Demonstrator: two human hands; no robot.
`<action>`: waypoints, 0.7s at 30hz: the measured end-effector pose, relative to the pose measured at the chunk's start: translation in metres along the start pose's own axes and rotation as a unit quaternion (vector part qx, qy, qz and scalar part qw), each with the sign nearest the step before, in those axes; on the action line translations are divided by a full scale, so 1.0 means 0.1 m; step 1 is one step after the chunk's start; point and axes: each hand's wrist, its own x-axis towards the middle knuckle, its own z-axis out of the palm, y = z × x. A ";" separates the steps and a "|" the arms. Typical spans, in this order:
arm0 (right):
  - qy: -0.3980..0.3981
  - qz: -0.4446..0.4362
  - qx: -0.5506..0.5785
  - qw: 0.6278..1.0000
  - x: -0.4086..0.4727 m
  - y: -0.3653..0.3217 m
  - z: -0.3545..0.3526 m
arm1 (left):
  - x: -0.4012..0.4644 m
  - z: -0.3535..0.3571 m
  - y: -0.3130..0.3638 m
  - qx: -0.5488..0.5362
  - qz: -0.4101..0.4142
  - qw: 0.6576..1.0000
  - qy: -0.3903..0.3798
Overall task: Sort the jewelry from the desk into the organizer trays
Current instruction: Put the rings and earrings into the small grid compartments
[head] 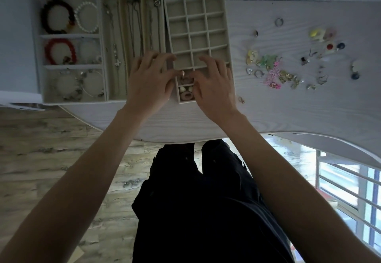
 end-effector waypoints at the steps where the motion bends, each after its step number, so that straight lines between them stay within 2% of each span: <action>1: -0.002 0.003 -0.009 1.000 0.01 -0.01 0.01 | -0.01 0.01 0.02 -0.001 -0.006 1.000 -0.001; 4: -0.012 0.008 -0.015 1.000 0.03 -0.04 0.05 | 0.00 0.05 0.09 -0.023 -0.028 0.999 0.000; 9: -0.012 0.048 0.079 0.996 0.04 -0.09 0.10 | 0.00 0.08 0.13 -0.062 -0.085 0.994 0.011; 15: -0.016 0.017 0.105 0.994 -0.01 -0.13 0.11 | -0.09 0.02 0.11 -0.139 -0.134 0.980 0.045; 18: 0.018 0.041 0.122 0.991 -0.03 -0.07 0.09 | -0.12 0.01 0.11 -0.127 -0.119 0.984 0.044; 21: 0.034 0.031 0.067 0.997 -0.05 0.03 0.05 | -0.10 0.03 0.12 -0.065 -0.063 0.996 0.022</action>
